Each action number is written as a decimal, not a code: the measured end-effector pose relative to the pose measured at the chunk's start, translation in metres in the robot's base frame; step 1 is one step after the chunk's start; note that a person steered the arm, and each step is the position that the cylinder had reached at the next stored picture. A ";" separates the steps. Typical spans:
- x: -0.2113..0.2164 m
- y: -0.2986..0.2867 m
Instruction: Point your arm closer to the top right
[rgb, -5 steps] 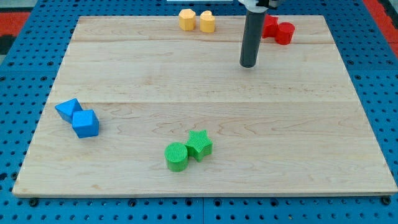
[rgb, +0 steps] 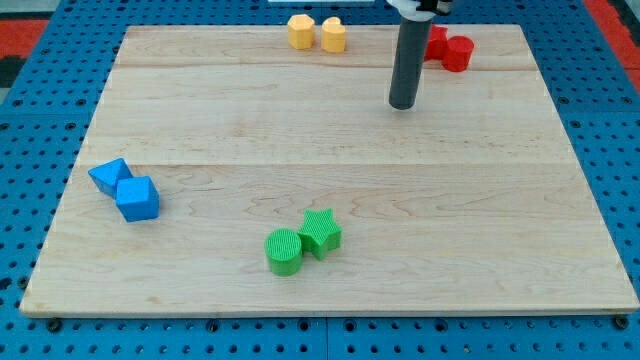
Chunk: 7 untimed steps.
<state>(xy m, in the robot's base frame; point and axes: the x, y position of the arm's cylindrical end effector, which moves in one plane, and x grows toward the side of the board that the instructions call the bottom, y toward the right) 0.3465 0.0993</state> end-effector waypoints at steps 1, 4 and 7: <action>0.000 0.012; -0.003 0.017; 0.000 0.103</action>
<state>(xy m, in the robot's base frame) 0.3462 0.2027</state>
